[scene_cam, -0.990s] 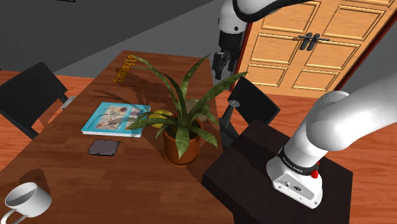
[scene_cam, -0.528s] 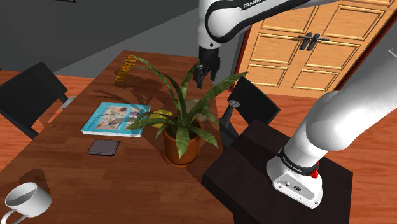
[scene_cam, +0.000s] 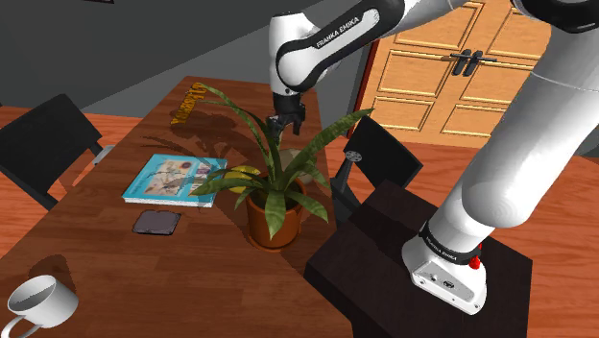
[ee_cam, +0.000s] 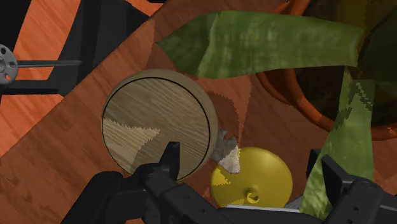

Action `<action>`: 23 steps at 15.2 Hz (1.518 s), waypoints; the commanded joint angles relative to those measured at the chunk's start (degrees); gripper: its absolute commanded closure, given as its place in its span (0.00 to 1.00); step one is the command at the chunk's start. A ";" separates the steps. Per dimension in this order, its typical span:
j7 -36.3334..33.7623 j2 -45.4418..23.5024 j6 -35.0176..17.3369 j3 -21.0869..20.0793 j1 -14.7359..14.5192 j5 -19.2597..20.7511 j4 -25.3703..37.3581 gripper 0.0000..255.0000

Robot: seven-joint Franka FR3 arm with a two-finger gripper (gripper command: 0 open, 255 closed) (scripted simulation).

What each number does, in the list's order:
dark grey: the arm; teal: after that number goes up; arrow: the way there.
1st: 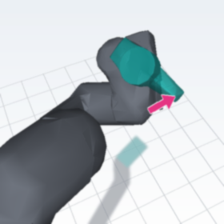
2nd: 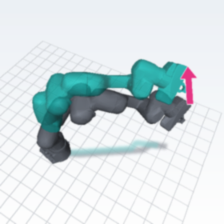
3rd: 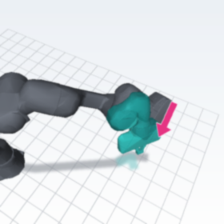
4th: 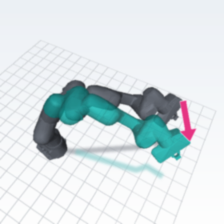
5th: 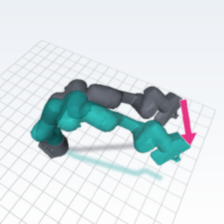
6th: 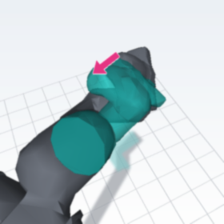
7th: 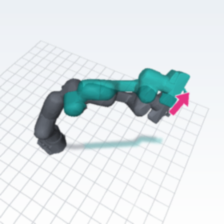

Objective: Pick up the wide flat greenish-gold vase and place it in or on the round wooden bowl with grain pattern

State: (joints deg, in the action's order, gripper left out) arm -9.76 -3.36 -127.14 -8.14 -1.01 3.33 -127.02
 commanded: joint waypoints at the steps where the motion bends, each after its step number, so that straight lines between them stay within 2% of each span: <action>1: -1.10 -4.66 -1.56 -0.14 -0.30 0.80 2.96 0.00; 10: -4.57 -25.23 -4.62 0.67 -2.52 3.83 19.96 0.00; 17: -5.63 -42.07 -2.69 1.62 -4.65 4.75 38.53 0.00; 23: -5.79 -44.72 -5.00 1.91 -4.79 5.04 38.87 0.00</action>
State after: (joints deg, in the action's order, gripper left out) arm -15.49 -47.47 -131.71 -6.28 -5.74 8.31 -88.34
